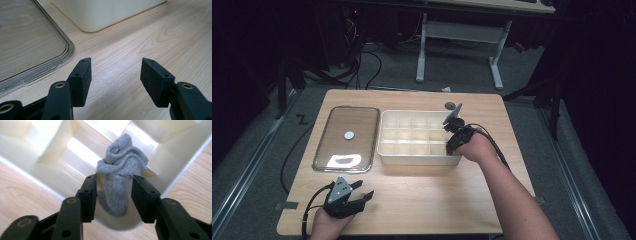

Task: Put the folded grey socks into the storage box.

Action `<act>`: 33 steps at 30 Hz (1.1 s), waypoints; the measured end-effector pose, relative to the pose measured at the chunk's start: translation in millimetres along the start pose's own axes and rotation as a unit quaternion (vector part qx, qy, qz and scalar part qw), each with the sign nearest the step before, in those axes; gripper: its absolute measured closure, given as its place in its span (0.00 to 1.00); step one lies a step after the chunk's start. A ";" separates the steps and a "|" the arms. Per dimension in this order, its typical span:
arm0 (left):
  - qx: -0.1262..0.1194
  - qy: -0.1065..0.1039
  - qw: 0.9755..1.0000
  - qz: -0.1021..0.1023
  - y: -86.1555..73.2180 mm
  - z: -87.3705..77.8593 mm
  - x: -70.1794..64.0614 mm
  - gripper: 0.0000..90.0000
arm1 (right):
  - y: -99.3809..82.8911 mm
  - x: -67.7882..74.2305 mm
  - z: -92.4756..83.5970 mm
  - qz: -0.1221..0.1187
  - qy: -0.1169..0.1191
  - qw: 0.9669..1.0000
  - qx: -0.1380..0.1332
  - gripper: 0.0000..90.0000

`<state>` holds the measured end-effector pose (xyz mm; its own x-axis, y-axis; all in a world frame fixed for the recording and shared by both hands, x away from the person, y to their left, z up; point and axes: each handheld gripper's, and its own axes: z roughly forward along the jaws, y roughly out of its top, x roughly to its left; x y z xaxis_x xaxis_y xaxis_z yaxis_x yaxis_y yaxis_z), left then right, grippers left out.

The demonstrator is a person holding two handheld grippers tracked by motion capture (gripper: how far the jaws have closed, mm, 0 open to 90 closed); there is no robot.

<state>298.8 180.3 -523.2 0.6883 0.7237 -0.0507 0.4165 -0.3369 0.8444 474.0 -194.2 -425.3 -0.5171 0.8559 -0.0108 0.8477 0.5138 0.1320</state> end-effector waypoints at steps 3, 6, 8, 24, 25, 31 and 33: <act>0.003 -0.001 1.000 0.001 0.1 0.2 -0.1 0.48 | -0.7 -1.0 -6.9 -0.010 -0.004 1.000 -0.004 0.80; 0.001 -0.001 1.000 0.001 0.1 0.7 -0.9 0.47 | -0.9 -1.8 -4.3 -0.011 -0.013 1.000 0.004 0.88; 0.001 -0.001 1.000 0.000 0.0 0.6 -0.9 0.47 | -0.6 -3.1 3.8 -0.003 -0.022 1.000 0.013 0.89; 0.008 -0.005 1.000 0.002 -1.2 3.2 -1.3 0.47 | 0.1 1.8 27.8 -0.006 -0.023 0.999 0.036 0.99; 0.008 -0.006 1.000 0.003 -1.2 3.3 -1.8 0.47 | -0.3 1.7 17.8 -0.016 -0.016 0.999 0.030 1.00; 0.005 -0.007 1.000 0.003 -0.7 3.0 -2.0 0.47 | 7.8 1.1 -7.9 -0.006 -0.025 1.000 -0.002 1.00; 0.006 -0.009 1.000 0.004 -0.8 2.6 -1.8 0.47 | 11.8 0.3 -5.3 -0.015 -0.029 0.999 -0.007 1.00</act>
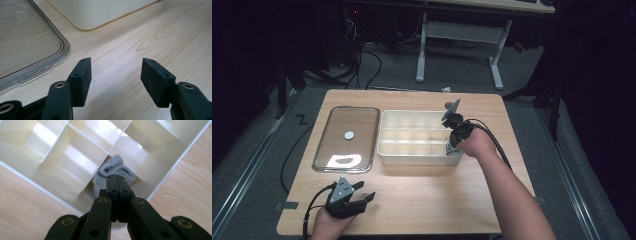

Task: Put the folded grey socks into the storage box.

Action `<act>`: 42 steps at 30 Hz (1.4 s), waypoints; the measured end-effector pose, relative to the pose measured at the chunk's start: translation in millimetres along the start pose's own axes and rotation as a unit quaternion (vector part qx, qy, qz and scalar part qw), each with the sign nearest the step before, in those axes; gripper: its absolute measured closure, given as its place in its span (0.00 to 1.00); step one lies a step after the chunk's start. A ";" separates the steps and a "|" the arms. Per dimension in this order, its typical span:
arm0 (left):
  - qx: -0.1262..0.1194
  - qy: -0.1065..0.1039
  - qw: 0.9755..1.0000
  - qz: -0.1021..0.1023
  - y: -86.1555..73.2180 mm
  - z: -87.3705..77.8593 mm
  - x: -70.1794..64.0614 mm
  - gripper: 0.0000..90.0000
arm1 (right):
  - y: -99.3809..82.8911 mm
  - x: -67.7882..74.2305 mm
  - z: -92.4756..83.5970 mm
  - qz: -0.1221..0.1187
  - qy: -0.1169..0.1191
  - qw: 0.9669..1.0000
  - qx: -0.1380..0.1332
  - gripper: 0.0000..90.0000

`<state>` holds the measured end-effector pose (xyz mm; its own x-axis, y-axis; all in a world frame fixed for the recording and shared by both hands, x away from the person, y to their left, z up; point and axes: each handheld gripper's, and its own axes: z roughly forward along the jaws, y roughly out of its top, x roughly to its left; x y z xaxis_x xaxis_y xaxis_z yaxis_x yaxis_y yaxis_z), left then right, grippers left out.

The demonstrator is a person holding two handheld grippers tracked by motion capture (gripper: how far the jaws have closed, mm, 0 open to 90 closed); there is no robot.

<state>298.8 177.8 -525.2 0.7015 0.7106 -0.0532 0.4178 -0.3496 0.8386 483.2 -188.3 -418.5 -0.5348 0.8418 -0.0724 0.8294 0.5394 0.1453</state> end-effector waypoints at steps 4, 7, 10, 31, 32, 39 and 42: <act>0.000 -0.002 1.000 -0.002 -0.6 -0.7 1.1 0.47 | 5.2 3.2 18.8 0.011 -0.011 1.000 0.023 1.00; -0.005 -0.007 1.000 -0.003 -0.7 -1.7 1.7 0.46 | 6.4 3.6 30.6 0.004 -0.014 0.999 0.034 1.00; -0.008 -0.006 1.000 -0.003 -0.3 -2.5 1.9 0.45 | 7.1 3.3 36.2 -0.001 -0.010 0.999 0.039 1.00; -0.003 -0.002 1.000 -0.003 0.7 -3.0 0.5 0.42 | 6.3 4.3 47.5 -0.005 -0.003 0.999 0.039 1.00; -0.003 -0.001 1.000 -0.004 0.5 -2.8 0.5 0.42 | 5.9 2.9 46.7 0.006 0.005 0.999 0.040 0.99; -0.001 0.001 1.000 -0.004 0.2 -2.6 1.5 0.42 | 4.0 -2.2 34.4 0.010 0.010 0.999 0.033 0.78; -0.004 0.002 1.000 -0.007 0.1 -3.1 2.3 0.42 | -2.7 -7.9 19.3 0.016 0.011 1.000 0.007 0.73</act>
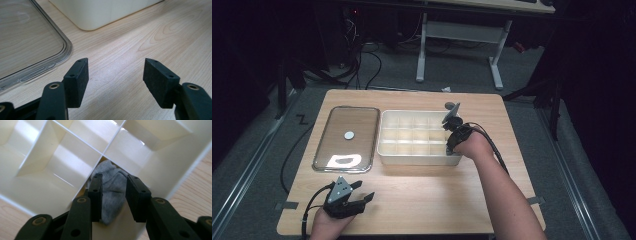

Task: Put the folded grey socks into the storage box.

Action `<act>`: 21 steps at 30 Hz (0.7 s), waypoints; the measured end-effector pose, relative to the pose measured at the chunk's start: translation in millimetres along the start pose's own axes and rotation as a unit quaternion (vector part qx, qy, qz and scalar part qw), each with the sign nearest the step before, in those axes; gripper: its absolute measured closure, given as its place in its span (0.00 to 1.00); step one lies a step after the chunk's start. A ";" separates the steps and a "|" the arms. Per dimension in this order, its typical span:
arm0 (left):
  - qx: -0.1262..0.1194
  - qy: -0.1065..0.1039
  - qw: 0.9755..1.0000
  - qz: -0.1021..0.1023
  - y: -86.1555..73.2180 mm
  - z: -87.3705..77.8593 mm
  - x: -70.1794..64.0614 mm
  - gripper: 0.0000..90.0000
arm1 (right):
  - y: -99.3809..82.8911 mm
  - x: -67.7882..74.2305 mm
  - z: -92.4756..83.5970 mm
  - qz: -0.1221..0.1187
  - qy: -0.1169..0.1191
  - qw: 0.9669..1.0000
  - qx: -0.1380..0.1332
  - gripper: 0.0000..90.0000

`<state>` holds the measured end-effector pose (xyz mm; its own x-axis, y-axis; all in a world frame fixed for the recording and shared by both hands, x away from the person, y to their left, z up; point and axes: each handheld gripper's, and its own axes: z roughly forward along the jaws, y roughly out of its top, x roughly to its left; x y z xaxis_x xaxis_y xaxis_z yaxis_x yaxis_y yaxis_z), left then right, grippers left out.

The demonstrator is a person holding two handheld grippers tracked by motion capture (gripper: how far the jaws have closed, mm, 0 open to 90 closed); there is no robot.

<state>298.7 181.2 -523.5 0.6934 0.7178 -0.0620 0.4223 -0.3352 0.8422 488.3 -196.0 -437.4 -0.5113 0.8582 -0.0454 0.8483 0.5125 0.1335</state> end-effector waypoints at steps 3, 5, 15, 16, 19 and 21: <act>0.000 0.001 1.000 -0.001 0.0 0.1 0.4 0.42 | -4.1 -1.4 -9.3 -0.001 0.009 1.000 -0.018 0.71; 0.003 0.001 1.000 0.001 -0.1 0.6 0.3 0.42 | -5.4 -1.9 -11.9 -0.002 0.010 1.000 -0.023 0.70; 0.008 0.005 1.000 0.002 -2.2 1.7 1.6 0.41 | -18.7 1.5 -29.5 -0.011 0.010 0.997 -0.069 0.58; 0.008 0.005 1.000 0.002 -2.2 1.7 1.6 0.41 | -19.9 1.1 -29.8 -0.005 0.011 0.997 -0.071 0.57; 0.010 0.006 1.000 0.001 -2.3 2.7 0.6 0.40 | -22.9 -0.5 -29.8 0.000 0.014 0.997 -0.077 0.53; 0.010 0.005 1.000 0.002 -2.3 3.4 0.3 0.40 | -27.9 -2.8 -28.6 -0.002 0.016 0.996 -0.091 0.48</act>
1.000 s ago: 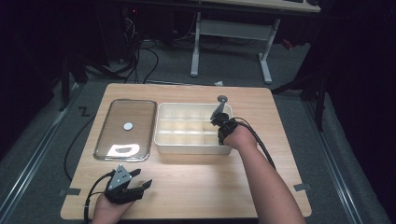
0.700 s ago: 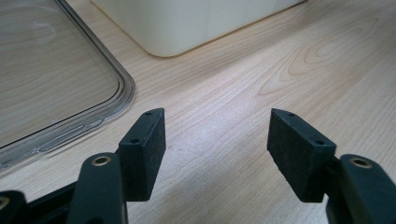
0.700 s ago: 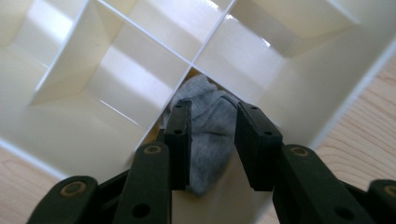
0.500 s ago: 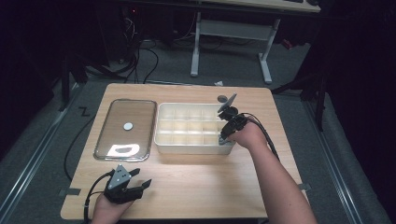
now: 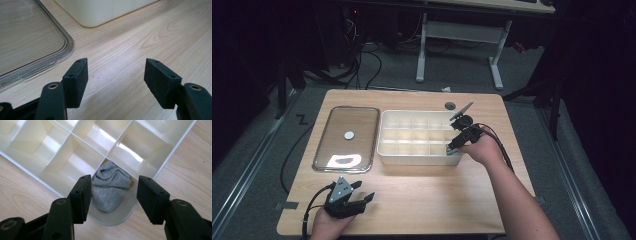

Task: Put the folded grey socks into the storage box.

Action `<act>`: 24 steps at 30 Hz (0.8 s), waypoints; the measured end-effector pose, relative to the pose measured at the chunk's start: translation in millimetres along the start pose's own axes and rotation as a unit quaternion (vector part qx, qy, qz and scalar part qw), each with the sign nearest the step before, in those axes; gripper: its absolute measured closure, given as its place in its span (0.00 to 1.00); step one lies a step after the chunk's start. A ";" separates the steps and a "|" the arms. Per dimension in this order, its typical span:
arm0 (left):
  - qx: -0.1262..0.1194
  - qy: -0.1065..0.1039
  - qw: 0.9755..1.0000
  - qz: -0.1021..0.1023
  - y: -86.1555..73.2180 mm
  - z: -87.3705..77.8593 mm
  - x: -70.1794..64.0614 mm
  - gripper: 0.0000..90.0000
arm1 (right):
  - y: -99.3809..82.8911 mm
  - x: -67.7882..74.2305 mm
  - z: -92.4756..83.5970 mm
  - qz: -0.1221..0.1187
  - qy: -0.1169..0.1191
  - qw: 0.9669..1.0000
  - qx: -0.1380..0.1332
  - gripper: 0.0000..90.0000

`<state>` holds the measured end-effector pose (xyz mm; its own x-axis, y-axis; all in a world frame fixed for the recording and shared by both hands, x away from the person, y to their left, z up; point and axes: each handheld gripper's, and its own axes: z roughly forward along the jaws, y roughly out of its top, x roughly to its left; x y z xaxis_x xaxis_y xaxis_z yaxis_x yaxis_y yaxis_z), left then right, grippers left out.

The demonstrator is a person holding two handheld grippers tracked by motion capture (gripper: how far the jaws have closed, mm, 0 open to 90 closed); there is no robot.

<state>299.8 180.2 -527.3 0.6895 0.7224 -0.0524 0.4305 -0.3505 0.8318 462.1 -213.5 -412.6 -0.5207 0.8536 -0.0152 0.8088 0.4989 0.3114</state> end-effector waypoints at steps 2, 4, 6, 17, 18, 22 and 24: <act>-0.001 -0.003 1.000 -0.002 0.1 0.1 -0.1 0.40 | -1.3 -0.3 -0.4 -0.001 0.001 1.000 -0.002 0.46; -0.003 -0.006 1.000 -0.004 0.1 0.7 0.4 0.40 | -8.1 0.3 -1.3 0.004 0.010 1.000 -0.022 0.43; -0.002 -0.008 1.000 -0.005 -0.2 1.1 0.6 0.40 | -10.5 0.0 -1.6 0.004 0.013 0.999 -0.030 0.43; -0.006 0.000 1.000 -0.012 -1.0 0.2 2.5 0.40 | -38.5 -1.2 -8.7 0.022 0.021 0.994 -0.107 0.37; -0.006 0.000 1.000 -0.012 -1.0 0.2 2.5 0.40 | -38.5 -1.2 -8.7 0.022 0.021 0.994 -0.107 0.37; -0.008 0.001 1.000 -0.012 0.4 0.7 2.3 0.40 | -45.9 5.9 -9.5 0.013 -0.003 0.993 -0.117 0.34; -0.009 0.001 1.000 -0.010 1.3 1.2 1.7 0.40 | -52.2 11.2 -9.3 0.010 -0.019 0.992 -0.127 0.36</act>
<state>302.3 180.2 -527.0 0.6787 0.7312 -0.0683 0.4340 -0.3243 0.8406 411.4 -231.4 -420.3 -0.4902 0.8706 -0.0414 0.7211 0.4318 0.5419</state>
